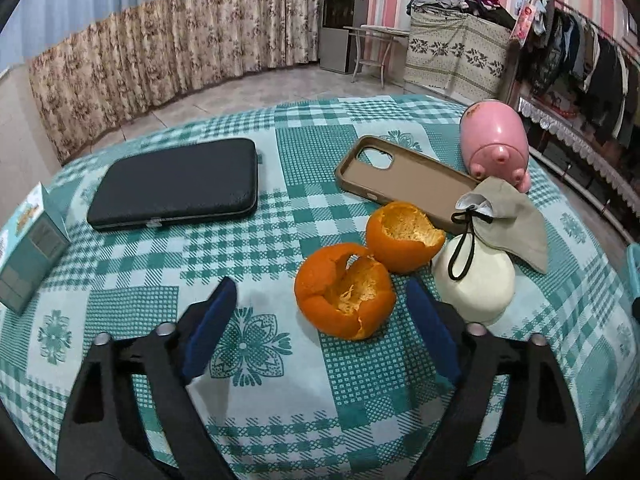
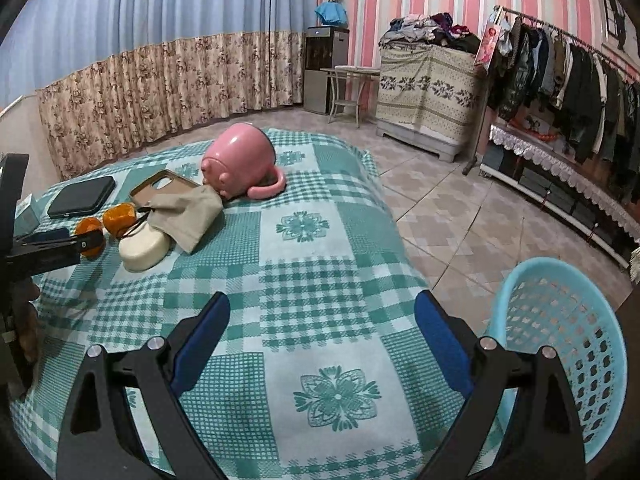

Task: Collect trash
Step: 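Grasp the orange peel with left tool while right tool grasps the beige cloth bag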

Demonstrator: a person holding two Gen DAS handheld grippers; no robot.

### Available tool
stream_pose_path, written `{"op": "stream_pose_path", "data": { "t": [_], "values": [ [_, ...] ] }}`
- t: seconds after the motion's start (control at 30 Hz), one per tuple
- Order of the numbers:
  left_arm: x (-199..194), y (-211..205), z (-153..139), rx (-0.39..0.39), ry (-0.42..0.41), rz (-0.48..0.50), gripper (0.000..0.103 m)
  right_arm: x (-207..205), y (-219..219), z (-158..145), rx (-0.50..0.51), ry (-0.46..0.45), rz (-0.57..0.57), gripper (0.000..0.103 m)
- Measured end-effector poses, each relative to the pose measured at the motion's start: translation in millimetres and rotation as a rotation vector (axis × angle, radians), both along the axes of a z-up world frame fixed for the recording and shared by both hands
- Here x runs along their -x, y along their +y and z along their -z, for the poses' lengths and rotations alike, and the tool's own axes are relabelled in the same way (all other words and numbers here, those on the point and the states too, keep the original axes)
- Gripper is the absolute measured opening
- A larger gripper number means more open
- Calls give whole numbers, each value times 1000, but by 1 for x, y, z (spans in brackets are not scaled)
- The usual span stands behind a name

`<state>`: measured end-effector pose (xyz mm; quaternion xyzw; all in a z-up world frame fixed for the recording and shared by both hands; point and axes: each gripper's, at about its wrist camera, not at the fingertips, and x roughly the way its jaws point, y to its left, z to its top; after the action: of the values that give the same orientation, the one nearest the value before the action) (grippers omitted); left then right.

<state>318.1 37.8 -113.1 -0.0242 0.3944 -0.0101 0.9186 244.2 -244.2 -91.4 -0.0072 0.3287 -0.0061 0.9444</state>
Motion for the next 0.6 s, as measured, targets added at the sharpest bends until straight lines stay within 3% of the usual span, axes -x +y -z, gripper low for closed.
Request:
{"op": "stream_pose_path", "data": {
  "t": [0.1,0.23,0.43,0.6],
  "values": [
    [-2,3,3,17,21,-9,77,0,3,0,-15,-1,-11,92],
    [-4,-2,6,21,30,24,59,-5,9,-2,-73,-13,-21,92],
    [-4,3,5,71,20,48,42,-31,31,3,-120,2,-29,92],
    [1,12,1,58,-8,20,37,-59,65,4,-20,0,-87,91]
  ]
}}
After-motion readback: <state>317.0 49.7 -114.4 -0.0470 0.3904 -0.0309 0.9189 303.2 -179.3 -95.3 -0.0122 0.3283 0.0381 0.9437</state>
